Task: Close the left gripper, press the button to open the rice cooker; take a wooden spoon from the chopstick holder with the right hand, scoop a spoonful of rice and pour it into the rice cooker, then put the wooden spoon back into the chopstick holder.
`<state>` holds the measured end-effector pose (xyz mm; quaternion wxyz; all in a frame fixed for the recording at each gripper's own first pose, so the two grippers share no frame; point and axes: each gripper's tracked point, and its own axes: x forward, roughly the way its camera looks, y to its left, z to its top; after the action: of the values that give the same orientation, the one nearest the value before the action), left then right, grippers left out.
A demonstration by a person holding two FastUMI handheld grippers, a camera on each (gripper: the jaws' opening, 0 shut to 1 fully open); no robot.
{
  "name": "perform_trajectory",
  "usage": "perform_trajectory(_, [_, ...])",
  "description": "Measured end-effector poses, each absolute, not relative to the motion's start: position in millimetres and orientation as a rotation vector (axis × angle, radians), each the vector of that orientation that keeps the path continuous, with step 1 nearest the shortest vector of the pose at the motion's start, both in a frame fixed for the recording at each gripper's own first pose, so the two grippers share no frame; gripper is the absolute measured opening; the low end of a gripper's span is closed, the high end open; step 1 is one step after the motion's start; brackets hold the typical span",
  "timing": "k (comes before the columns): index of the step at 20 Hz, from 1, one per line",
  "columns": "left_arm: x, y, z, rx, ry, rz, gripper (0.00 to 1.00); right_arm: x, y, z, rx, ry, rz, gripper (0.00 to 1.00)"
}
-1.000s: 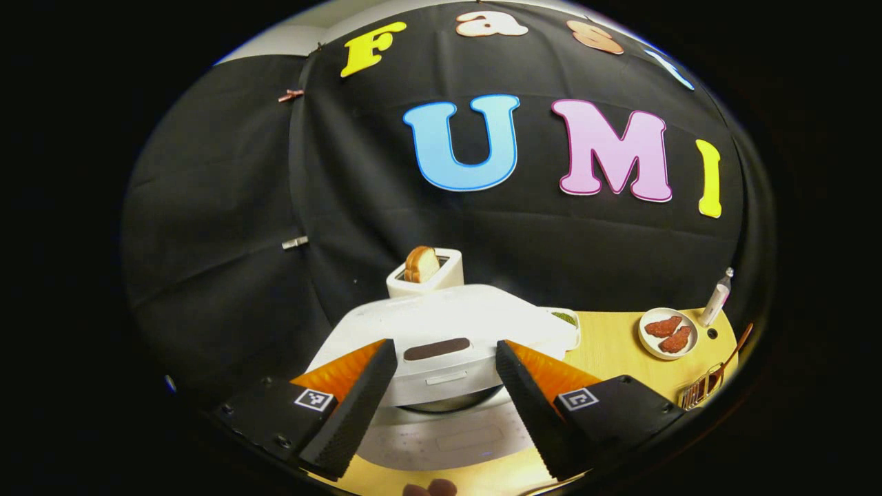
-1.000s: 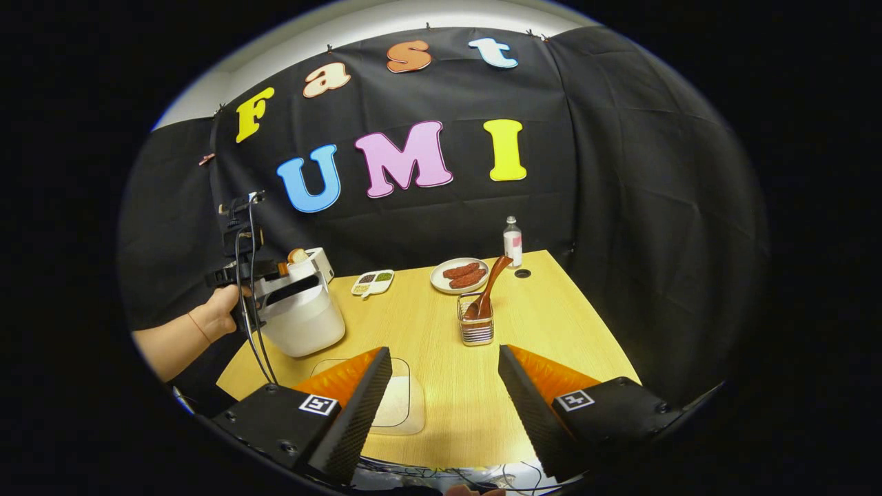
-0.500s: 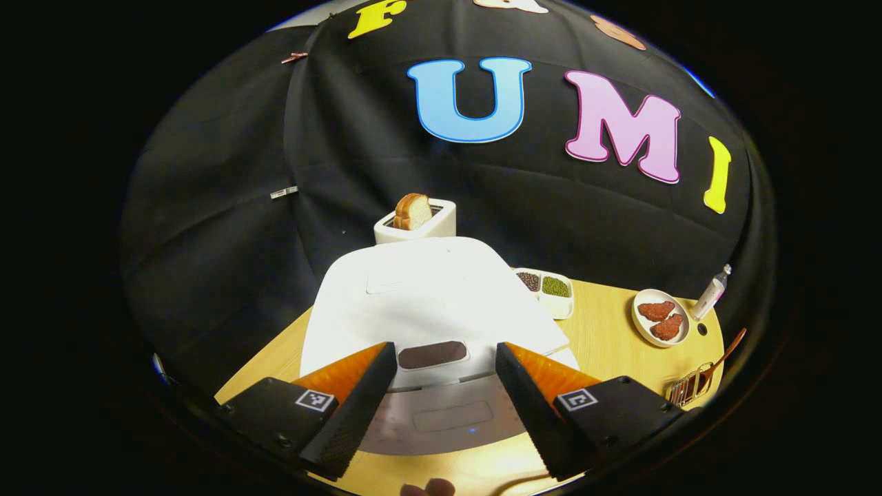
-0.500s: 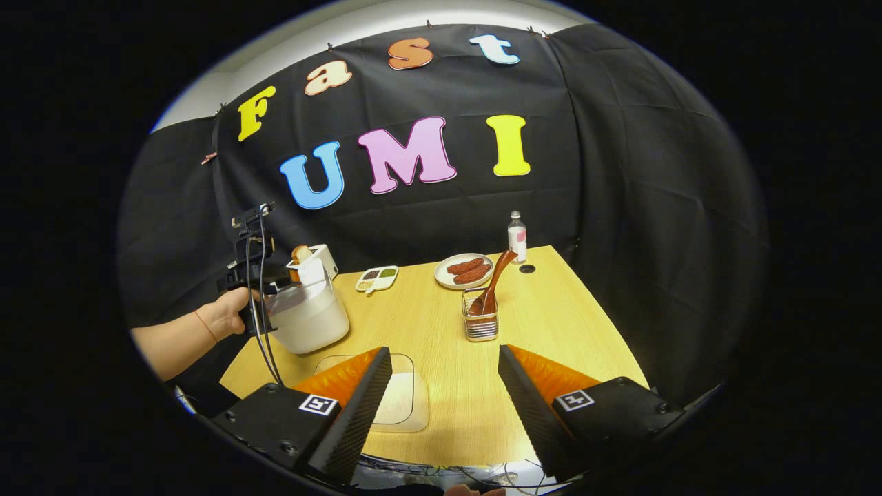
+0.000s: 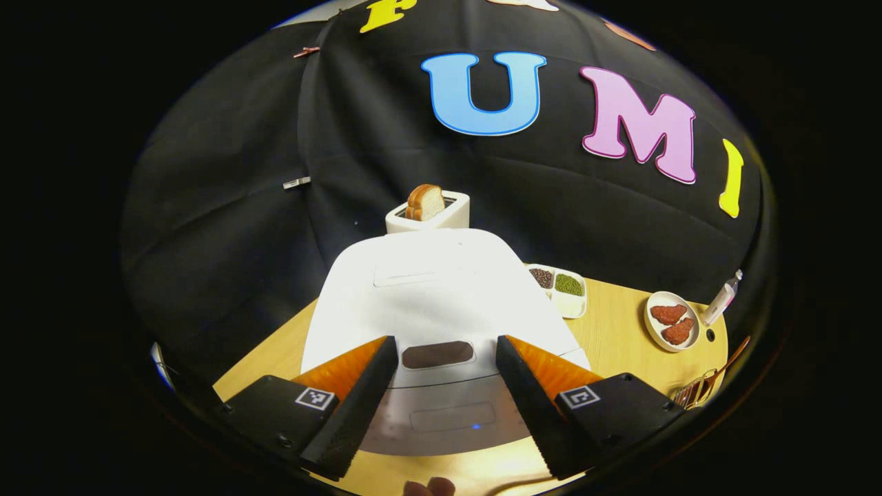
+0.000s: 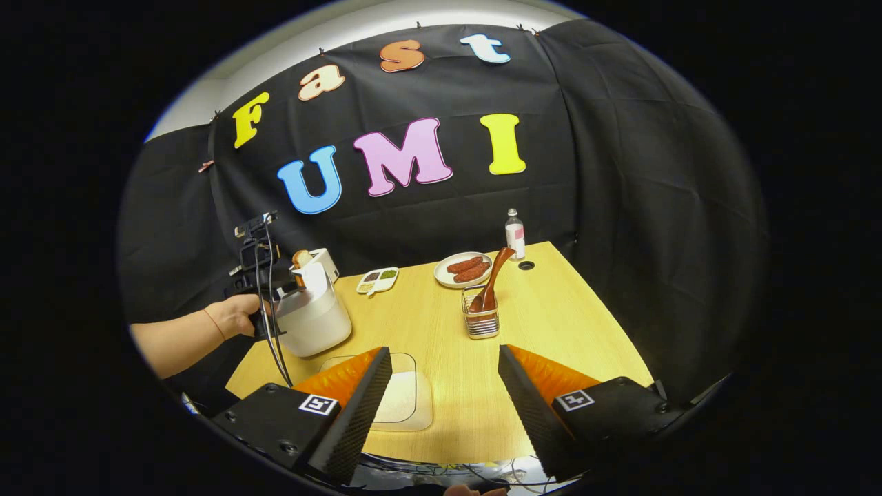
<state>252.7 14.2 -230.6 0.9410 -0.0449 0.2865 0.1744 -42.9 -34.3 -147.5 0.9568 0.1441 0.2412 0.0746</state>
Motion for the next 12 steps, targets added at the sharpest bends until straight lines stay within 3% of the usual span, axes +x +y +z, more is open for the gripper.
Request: perform_trajectory(12, [228.4,7.3,-182.1,-0.041,0.425,0.29,0.96,-28.7,-16.4,-139.4,0.256,0.474,0.202,0.99])
